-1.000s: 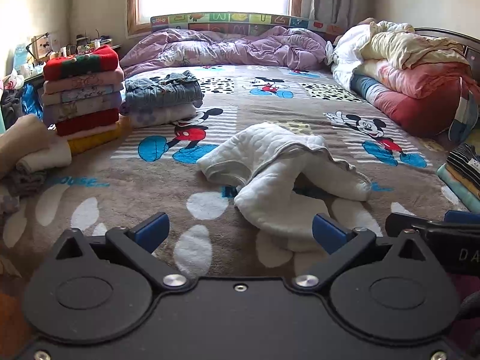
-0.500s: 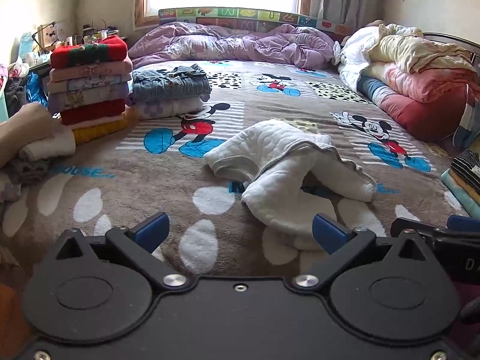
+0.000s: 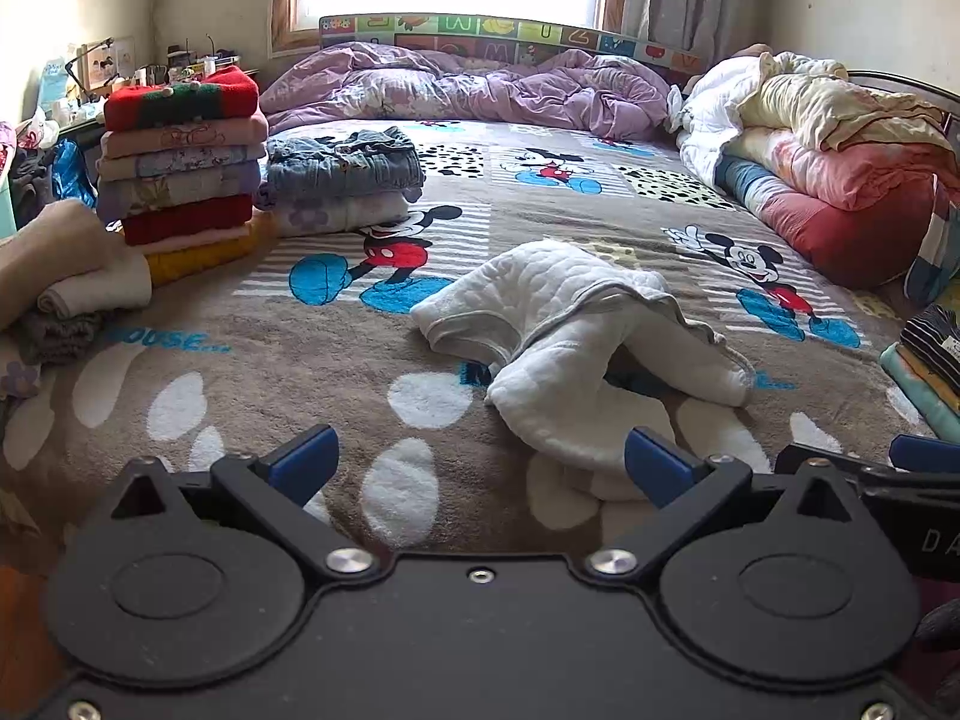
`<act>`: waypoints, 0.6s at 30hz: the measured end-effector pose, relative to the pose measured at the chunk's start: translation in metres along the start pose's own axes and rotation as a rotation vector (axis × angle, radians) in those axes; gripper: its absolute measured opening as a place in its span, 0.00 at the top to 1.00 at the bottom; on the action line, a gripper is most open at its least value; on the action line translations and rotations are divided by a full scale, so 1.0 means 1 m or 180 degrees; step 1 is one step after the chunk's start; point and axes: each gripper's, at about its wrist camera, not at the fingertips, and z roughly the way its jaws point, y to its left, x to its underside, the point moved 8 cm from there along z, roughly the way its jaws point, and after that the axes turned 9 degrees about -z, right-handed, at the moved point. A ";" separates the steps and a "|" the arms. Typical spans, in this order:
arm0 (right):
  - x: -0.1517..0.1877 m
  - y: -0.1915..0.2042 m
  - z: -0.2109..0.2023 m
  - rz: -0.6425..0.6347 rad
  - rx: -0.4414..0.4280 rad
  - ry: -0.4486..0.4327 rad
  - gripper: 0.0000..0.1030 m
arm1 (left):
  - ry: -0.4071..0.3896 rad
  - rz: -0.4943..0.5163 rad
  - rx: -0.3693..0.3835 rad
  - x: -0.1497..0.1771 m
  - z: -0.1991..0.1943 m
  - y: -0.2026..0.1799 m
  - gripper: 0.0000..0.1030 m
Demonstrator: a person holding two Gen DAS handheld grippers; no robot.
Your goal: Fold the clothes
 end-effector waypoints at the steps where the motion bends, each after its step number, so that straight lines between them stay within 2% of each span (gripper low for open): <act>1: 0.000 0.000 0.000 -0.0002 0.0001 0.0002 0.00 | 0.0000 -0.0003 0.0001 0.000 0.000 0.000 0.00; 18: 0.000 0.002 0.004 -0.0033 -0.0013 0.0047 0.00 | 0.0027 -0.0008 0.0009 0.000 0.003 0.000 0.00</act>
